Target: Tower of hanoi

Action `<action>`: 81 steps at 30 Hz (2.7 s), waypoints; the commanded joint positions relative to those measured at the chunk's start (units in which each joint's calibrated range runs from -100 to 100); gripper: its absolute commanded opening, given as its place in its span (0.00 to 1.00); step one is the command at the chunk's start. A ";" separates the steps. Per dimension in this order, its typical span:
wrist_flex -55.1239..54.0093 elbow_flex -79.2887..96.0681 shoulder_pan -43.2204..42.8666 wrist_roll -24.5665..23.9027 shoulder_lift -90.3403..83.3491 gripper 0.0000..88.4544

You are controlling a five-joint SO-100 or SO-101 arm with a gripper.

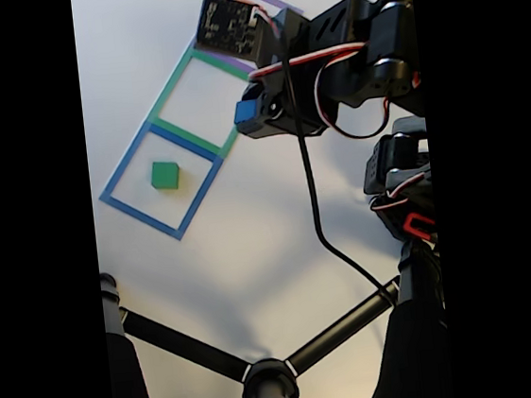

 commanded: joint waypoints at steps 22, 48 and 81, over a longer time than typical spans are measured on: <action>-91.14 49.39 -2.31 0.75 18.25 0.03; -109.35 45.48 -6.96 0.75 38.04 0.03; -117.20 45.58 -6.81 0.75 45.25 0.22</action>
